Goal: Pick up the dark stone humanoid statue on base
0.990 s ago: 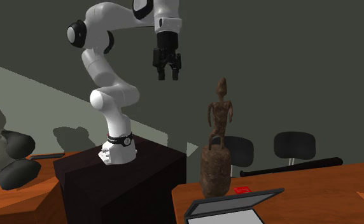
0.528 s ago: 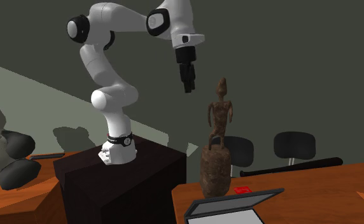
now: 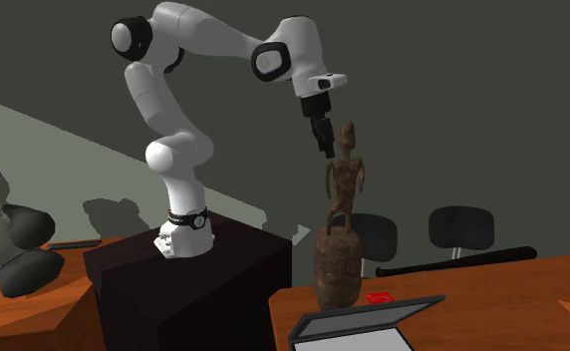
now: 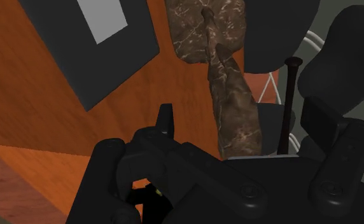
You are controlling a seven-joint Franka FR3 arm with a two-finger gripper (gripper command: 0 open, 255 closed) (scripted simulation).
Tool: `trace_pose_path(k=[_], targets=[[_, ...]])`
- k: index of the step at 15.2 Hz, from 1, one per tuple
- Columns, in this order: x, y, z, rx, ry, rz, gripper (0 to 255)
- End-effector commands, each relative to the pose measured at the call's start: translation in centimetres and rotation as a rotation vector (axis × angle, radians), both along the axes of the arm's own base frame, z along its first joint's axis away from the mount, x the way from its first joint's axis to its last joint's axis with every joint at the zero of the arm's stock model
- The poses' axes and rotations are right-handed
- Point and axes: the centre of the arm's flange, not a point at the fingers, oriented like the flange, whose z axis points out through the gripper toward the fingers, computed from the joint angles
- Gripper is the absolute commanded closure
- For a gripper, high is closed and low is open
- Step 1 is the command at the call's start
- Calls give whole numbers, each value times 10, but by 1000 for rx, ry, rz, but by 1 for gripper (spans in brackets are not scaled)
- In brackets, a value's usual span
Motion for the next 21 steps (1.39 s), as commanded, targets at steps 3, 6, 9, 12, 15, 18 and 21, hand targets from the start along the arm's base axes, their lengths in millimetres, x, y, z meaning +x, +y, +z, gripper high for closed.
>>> trace_pose_path(k=[3,6,9,12,15,18,21], targets=[[3,13,-17,20,-17,57,0],[3,13,-33,20,-17,57,0],[3,13,-46,20,-17,57,0],[3,14,-47,19,-17,57,255],[4,14,-47,19,-17,57,255],[3,14,-47,19,-17,57,255],[3,13,-41,20,-17,57,255]])
